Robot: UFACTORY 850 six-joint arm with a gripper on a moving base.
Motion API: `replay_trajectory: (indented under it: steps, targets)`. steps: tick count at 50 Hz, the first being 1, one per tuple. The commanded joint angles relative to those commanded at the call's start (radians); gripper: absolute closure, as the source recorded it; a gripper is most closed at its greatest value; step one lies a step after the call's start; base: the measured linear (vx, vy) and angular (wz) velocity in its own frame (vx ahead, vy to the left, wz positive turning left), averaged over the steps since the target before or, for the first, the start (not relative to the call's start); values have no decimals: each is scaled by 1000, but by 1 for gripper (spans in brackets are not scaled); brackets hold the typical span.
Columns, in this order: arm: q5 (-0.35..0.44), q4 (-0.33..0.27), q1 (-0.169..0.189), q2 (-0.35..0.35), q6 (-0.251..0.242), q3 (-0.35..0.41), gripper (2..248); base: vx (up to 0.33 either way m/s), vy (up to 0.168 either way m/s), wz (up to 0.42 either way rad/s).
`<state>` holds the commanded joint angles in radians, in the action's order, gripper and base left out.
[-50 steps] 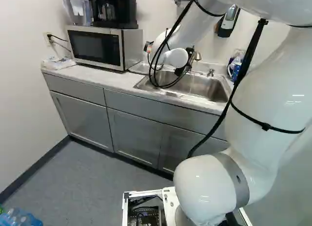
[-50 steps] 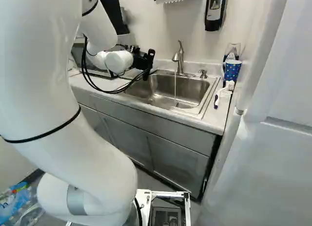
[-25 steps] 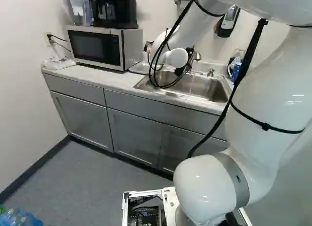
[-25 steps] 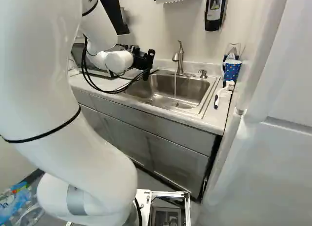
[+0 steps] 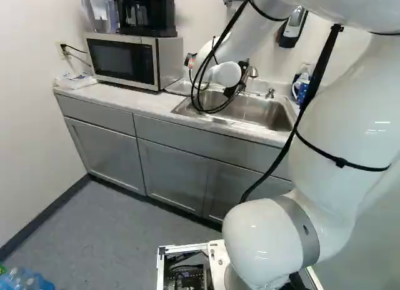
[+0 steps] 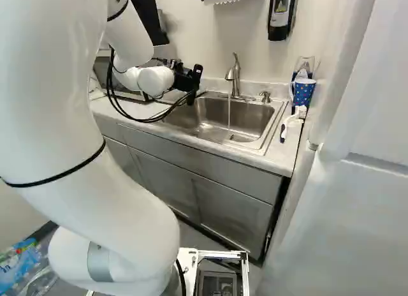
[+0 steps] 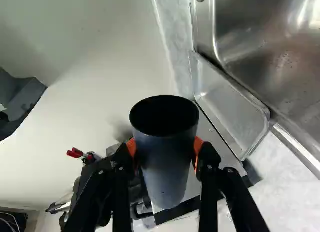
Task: Rinse the cup and place it in the tray
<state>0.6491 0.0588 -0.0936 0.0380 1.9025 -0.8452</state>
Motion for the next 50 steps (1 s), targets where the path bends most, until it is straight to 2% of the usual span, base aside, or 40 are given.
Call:
replay_trajectory:
  steps: [4, 10, 40, 46, 50]
  targets:
    - [0, 0, 0, 0, -11, 0, 126, 0, 0, 0]
    - [0, 0, 0, 0, -58, 0, 126, 0, 0, 0]
    - [0, 0, 0, 0, -368, 0, 126, 0, 0, 0]
    - [0, 0, 0, 0, -372, 0, 126, 0, 0, 0]
    - [0, 0, 0, 0, -395, 0, 126, 0, 0, 0]
